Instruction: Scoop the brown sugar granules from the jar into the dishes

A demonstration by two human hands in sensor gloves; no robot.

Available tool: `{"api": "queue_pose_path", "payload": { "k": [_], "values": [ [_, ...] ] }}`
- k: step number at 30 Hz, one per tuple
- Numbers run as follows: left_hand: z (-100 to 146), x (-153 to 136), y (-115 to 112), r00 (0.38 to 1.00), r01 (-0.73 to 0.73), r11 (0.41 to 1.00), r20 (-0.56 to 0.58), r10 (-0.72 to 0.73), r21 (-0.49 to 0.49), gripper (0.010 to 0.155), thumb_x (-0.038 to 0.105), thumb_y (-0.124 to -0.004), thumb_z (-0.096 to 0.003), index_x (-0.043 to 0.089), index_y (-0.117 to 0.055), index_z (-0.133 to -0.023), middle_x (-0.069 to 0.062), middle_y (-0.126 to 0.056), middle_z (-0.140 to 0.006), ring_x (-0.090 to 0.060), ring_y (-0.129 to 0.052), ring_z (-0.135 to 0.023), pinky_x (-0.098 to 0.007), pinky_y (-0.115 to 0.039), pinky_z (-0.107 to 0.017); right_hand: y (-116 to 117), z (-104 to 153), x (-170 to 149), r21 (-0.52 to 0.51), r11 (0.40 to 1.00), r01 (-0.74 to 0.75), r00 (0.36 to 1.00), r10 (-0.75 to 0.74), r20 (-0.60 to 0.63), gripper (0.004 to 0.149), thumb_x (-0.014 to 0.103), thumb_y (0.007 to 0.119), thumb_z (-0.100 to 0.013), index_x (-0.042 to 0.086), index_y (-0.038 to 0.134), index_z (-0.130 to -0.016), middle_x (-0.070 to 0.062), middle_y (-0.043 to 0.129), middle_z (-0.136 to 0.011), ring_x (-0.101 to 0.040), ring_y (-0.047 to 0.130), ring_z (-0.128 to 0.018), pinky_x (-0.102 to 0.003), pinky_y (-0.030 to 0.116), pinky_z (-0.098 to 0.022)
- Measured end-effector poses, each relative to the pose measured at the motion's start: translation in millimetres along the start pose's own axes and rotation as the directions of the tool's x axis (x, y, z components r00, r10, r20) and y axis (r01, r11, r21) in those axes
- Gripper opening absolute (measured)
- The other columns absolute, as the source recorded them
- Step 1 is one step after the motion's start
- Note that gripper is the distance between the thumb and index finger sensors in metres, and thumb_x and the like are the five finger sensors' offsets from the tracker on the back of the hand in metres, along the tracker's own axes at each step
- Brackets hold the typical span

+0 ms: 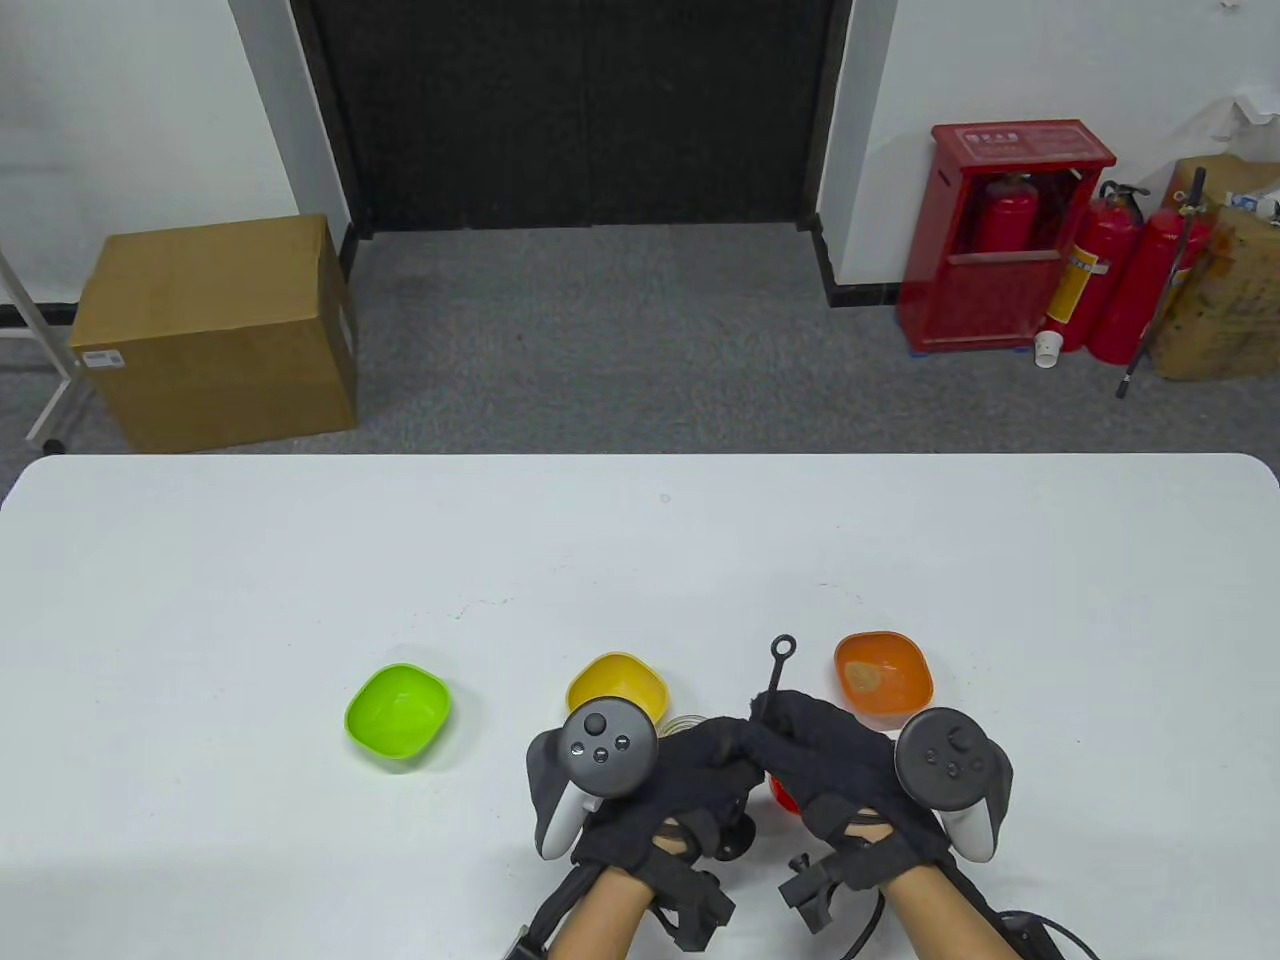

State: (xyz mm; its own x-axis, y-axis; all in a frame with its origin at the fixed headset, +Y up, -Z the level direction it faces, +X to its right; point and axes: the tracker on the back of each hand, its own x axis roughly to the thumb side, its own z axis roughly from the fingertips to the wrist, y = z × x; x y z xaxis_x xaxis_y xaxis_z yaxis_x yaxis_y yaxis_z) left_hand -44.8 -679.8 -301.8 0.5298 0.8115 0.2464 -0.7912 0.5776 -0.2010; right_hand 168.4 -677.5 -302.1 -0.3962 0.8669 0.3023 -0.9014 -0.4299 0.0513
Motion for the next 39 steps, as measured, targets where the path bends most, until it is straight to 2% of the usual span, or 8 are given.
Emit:
{"api": "queue_pose_path", "payload": {
  "k": [5, 10, 14, 17, 23, 28, 34, 39],
  "values": [
    [3, 4, 7, 0.998, 0.049, 0.999, 0.031, -0.049, 0.025, 0.044, 0.035, -0.093, -0.0488, 0.015, -0.088, -0.088, -0.006, -0.104, -0.073, -0.016, -0.109, -0.041, -0.044, -0.089, -0.035, -3, -2, -6, 0.014, 0.997, 0.077, 0.997, -0.077, 0.000, 0.045, 0.030, 0.087, -0.050, -0.002, 0.083, -0.080, -0.015, 0.093, -0.054, -0.037, 0.088, -0.041, -0.055, 0.079, -0.023],
    [4, -1, 47, 1.000, 0.012, 0.999, 0.010, -0.012, 0.032, 0.046, 0.032, -0.089, -0.0520, 0.015, -0.082, -0.094, -0.008, -0.099, -0.082, -0.021, -0.107, -0.051, -0.048, -0.086, -0.041, -18, -5, -18, -0.031, 0.997, 0.075, 0.997, -0.076, -0.013, 0.044, 0.030, 0.084, -0.052, -0.001, 0.081, -0.082, -0.014, 0.092, -0.056, -0.037, 0.087, -0.042, -0.055, 0.079, -0.024],
    [1, -31, 72, 0.987, 0.095, 0.984, -0.146, -0.073, 0.149, 0.048, 0.032, -0.088, -0.0526, 0.015, -0.079, -0.097, -0.009, -0.096, -0.087, -0.024, -0.106, -0.057, -0.052, -0.085, -0.045, -32, -5, -32, -0.111, 0.992, 0.054, 0.997, -0.060, -0.057, 0.043, 0.030, 0.084, -0.052, -0.001, 0.080, -0.082, -0.015, 0.093, -0.057, -0.038, 0.087, -0.043, -0.055, 0.079, -0.024],
    [-6, -56, 78, 0.953, 0.155, 0.977, -0.284, -0.108, 0.149, 0.053, 0.033, -0.087, -0.0533, 0.014, -0.074, -0.101, -0.012, -0.091, -0.094, -0.029, -0.104, -0.066, -0.055, -0.083, -0.049, -40, -5, -34, -0.174, 0.984, 0.025, 0.998, -0.034, -0.048, 0.041, 0.030, 0.086, -0.051, 0.001, 0.081, -0.080, -0.015, 0.093, -0.055, -0.038, 0.088, -0.042, -0.055, 0.080, -0.024],
    [-31, -100, 71, 0.844, 0.205, 0.975, -0.519, -0.133, 0.084, 0.061, 0.038, -0.085, -0.0544, 0.016, -0.064, -0.107, -0.014, -0.082, -0.102, -0.032, -0.100, -0.077, -0.058, -0.081, -0.053, -45, -6, -34, -0.193, 0.981, 0.028, 0.997, -0.041, -0.064, 0.043, 0.030, 0.088, -0.050, 0.001, 0.079, -0.080, -0.014, 0.094, -0.056, -0.037, 0.089, -0.042, -0.055, 0.081, -0.024],
    [-48, -122, 61, 0.734, 0.257, 0.967, -0.650, -0.197, -0.004, 0.068, 0.043, -0.084, -0.0552, 0.017, -0.056, -0.111, -0.014, -0.077, -0.106, -0.032, -0.097, -0.079, -0.056, -0.080, -0.055, -47, -5, -37, -0.188, 0.981, 0.051, 0.994, -0.068, -0.084, 0.043, 0.028, 0.089, -0.050, 0.001, 0.077, -0.081, -0.015, 0.094, -0.058, -0.039, 0.089, -0.044, -0.056, 0.081, -0.025],
    [-57, -146, 53, 0.658, 0.263, 0.963, -0.718, -0.227, -0.064, 0.070, 0.047, -0.085, -0.0539, 0.015, -0.058, -0.110, -0.010, -0.088, -0.091, -0.025, -0.099, -0.063, -0.049, -0.081, -0.050, -45, -6, -38, -0.163, 0.984, 0.072, 0.992, -0.087, -0.089, 0.034, 0.027, 0.085, -0.052, 0.006, 0.082, -0.079, -0.016, 0.096, -0.058, -0.041, 0.089, -0.045, -0.057, 0.080, -0.026],
    [-62, -154, 50, 0.645, 0.272, 0.960, -0.727, -0.235, -0.069, 0.055, 0.046, -0.086, -0.0537, 0.013, -0.077, -0.097, -0.002, -0.099, -0.068, -0.017, -0.101, -0.044, -0.044, -0.085, -0.041, -42, -7, -39, -0.163, 0.983, 0.084, 0.992, -0.098, -0.083, 0.029, 0.028, 0.081, -0.055, 0.009, 0.086, -0.076, -0.018, 0.097, -0.058, -0.043, 0.089, -0.046, -0.058, 0.080, -0.027]
  ]
}}
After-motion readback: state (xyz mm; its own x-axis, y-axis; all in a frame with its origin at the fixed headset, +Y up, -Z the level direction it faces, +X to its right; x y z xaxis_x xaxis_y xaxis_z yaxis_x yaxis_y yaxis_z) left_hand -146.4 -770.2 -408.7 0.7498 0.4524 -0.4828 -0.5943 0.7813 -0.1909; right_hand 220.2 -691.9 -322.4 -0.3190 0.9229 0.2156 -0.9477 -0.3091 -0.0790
